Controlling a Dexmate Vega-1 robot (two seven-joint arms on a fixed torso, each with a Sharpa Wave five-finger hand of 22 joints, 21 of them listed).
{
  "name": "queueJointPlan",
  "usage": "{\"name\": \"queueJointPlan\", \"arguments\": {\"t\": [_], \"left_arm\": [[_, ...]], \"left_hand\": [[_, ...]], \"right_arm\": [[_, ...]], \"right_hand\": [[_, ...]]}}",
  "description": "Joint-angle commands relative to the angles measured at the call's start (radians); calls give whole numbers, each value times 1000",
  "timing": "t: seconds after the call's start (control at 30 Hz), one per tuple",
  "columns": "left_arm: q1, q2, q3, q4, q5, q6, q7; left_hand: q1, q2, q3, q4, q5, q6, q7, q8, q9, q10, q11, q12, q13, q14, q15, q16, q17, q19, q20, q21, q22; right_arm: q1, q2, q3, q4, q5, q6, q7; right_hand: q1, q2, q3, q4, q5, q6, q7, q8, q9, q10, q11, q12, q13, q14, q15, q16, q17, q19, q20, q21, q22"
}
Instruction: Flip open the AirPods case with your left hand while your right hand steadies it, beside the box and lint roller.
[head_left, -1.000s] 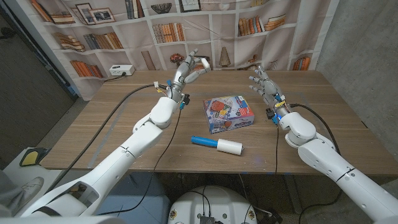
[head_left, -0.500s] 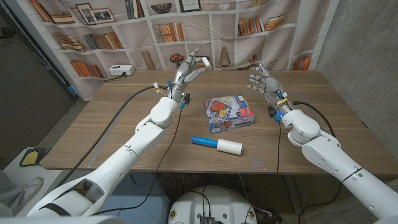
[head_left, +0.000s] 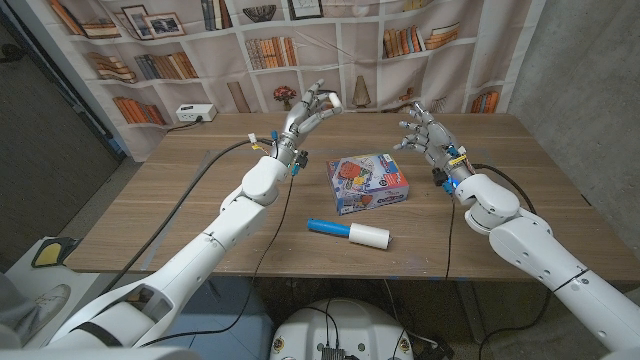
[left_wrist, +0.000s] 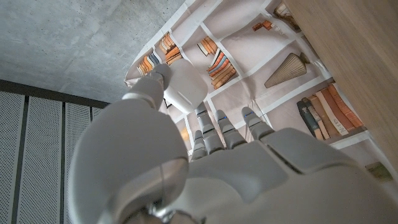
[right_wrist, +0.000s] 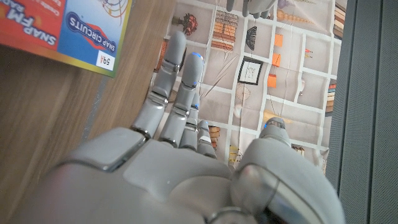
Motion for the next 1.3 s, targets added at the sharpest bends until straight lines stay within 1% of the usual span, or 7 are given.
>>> {"name": "queueJointPlan", "arguments": {"t": [0.03,0.23,0.63,0.7,0.77,0.93,1.3], "left_arm": [[-16,-15,5,45,-75,-52,-95],[-19,-19,3,54,-99,-69,-124],[-22,-33,2,76,-127,-94,-154],[-20,-45,-1,79,-152,-93,-160],[-22,-47,0,86,-154,-94,-165],[-24,-56,-1,97,-171,-97,-175],[-34,-62,7,113,-208,-94,-232]], "left_hand": [[0,8,-2,-1,5,0,-12,-3,2,159,-100,10,73,-6,2,0,3,-6,3,-2,6],[0,10,-5,0,7,-1,-12,-3,2,159,-100,8,73,-10,3,-1,4,-8,4,-3,6],[1,11,-6,-1,11,-1,-11,-4,2,160,-100,3,73,-10,2,-1,4,-11,5,-3,6],[2,11,-6,-1,11,-2,-10,-5,2,160,-100,2,73,-10,2,-1,4,-11,5,-3,6],[4,11,-5,-3,12,-3,-11,-5,2,159,-100,1,73,-12,1,-3,3,-11,5,-3,6],[4,11,-5,-3,14,-4,-11,-6,2,158,-100,-1,73,-12,2,-3,3,-12,5,-3,6],[4,12,-6,-2,18,-2,-11,-6,2,160,-101,-4,73,-12,2,-2,4,-12,2,-3,7]], "right_arm": [[-7,-25,43,-37,132,-96,-12],[-3,-26,56,-37,195,-116,9],[18,-46,66,-28,318,-153,119],[0,-5,65,-44,303,-114,56],[3,-21,68,-47,316,-124,82],[20,-40,68,-39,362,-155,130],[57,-68,66,0,419,-211,177]], "right_hand": [[23,-1,10,-5,-4,32,4,8,3,43,-9,13,6,54,-124,33,19,53,-30,61,44],[50,-7,20,-13,-3,67,22,16,3,85,-15,22,9,102,-125,65,50,94,-61,93,51],[57,-18,24,-7,-2,94,43,17,3,128,-18,30,13,110,-124,81,94,91,-58,95,28],[60,-15,27,-6,-1,103,51,19,3,139,-21,32,15,98,-125,67,84,92,-59,100,29],[78,-18,35,-10,0,149,43,29,3,194,-34,50,20,121,-125,89,116,115,-79,103,1],[76,-21,39,-2,-1,199,41,35,4,289,-47,87,31,130,-124,105,162,126,-89,104,-31],[34,-18,42,21,-3,342,21,52,35,514,-140,268,145,216,-124,134,283,173,-127,160,-56]]}}
